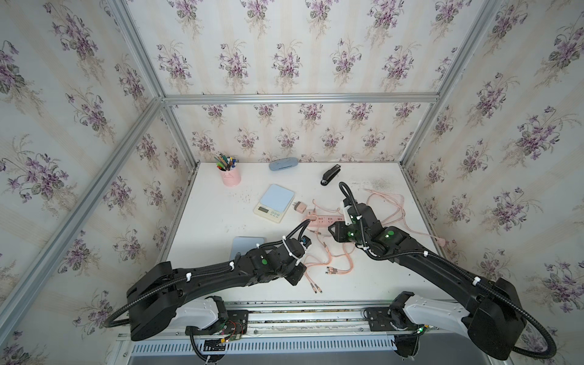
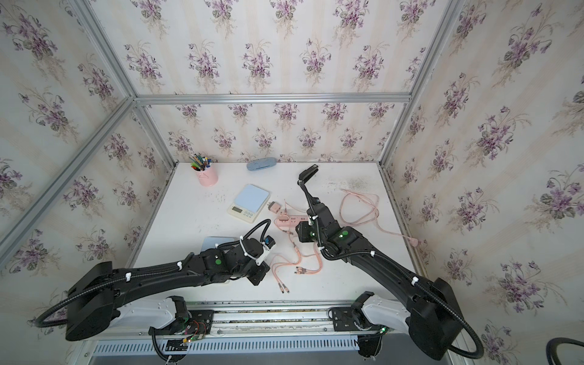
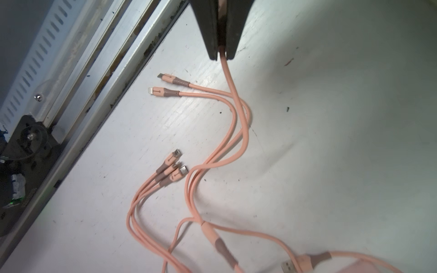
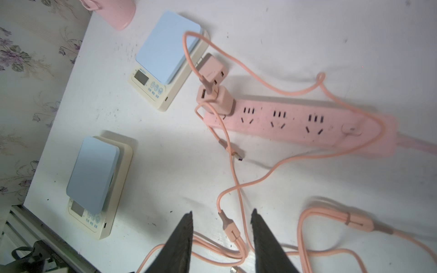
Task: Charge the electronic scale
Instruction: Pick up the charging cable from the center of the board.
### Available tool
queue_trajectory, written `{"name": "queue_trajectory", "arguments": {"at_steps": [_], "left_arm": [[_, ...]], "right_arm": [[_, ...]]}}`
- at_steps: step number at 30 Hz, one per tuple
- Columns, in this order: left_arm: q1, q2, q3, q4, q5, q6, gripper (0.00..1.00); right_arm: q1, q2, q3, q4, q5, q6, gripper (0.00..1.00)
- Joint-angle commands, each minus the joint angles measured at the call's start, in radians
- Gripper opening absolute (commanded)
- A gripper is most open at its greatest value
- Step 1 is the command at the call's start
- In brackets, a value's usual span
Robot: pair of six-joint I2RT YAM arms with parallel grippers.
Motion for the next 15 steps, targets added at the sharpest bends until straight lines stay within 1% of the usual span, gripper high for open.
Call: {"name": "queue_trajectory", "arguments": {"at_steps": [1,2,5,7,10,13,15], "left_arm": [[0.034,-0.04,0.08,-0.152,-0.05,0.205,0.0],[0.046,-0.051,0.109,-0.178,-0.051,0.254,0.0],[0.099,-0.07,0.201,-0.259,-0.002,0.413,0.0],[0.155,-0.072,0.264,-0.307,0.066,0.487,0.0],[0.22,-0.075,0.32,-0.357,0.18,0.58,0.0],[0.262,-0.064,0.366,-0.406,0.278,0.643,0.0],[0.283,-0.055,0.386,-0.434,0.318,0.665,0.0]], "right_arm": [[-0.002,-0.029,0.043,0.06,-0.041,-0.198,0.48],[-0.002,-0.041,0.052,0.076,-0.056,-0.244,0.49],[-0.001,-0.098,0.047,0.15,-0.151,-0.449,0.54],[-0.002,-0.132,0.029,0.185,-0.213,-0.594,0.57],[0.0,-0.158,-0.005,0.21,-0.271,-0.75,0.6],[0.03,-0.165,-0.024,0.216,-0.297,-0.869,0.62],[0.069,-0.151,-0.019,0.212,-0.284,-0.911,0.62]]}}
